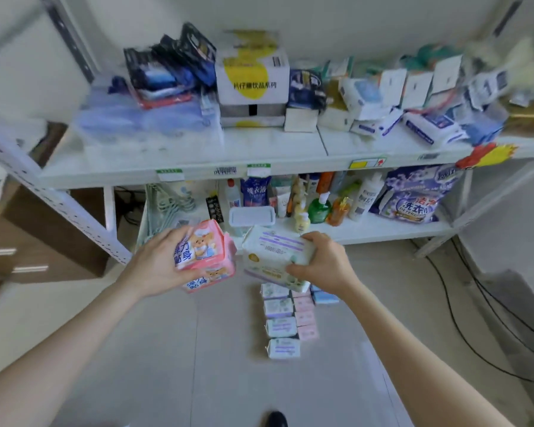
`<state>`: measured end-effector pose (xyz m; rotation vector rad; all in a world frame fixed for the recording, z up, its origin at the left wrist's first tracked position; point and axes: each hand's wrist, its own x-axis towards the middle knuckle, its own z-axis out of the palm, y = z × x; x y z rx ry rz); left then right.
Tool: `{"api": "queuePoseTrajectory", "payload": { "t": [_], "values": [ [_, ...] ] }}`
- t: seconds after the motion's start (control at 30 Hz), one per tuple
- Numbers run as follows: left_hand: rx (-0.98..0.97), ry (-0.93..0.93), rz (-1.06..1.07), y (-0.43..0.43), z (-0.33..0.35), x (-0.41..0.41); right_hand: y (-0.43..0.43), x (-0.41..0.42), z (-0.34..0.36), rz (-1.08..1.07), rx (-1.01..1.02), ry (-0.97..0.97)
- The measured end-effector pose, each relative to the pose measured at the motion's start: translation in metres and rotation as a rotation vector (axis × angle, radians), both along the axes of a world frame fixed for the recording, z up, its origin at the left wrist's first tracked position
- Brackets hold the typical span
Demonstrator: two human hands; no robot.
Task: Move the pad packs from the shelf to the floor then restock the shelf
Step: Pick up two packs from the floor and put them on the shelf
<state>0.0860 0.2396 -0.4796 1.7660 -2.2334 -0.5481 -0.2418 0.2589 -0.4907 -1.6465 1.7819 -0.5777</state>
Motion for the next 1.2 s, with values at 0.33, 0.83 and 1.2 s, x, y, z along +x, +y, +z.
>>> {"api": "queuePoseTrajectory", "payload": {
  "t": [0.33,0.83,1.2],
  "values": [
    [-0.197,-0.099,-0.021,-0.010,0.188,0.064,-0.021,0.039,0.176,0.100,-0.227,-0.031],
    [-0.441,-0.052,0.007,0.033,0.389,0.167,-0.014,0.134,0.368,0.197,-0.563,-0.077],
    [-0.521,0.033,0.088,0.002,0.499,0.207,-0.059,0.166,0.455,0.287,-0.640,-0.205]
  ]
}}
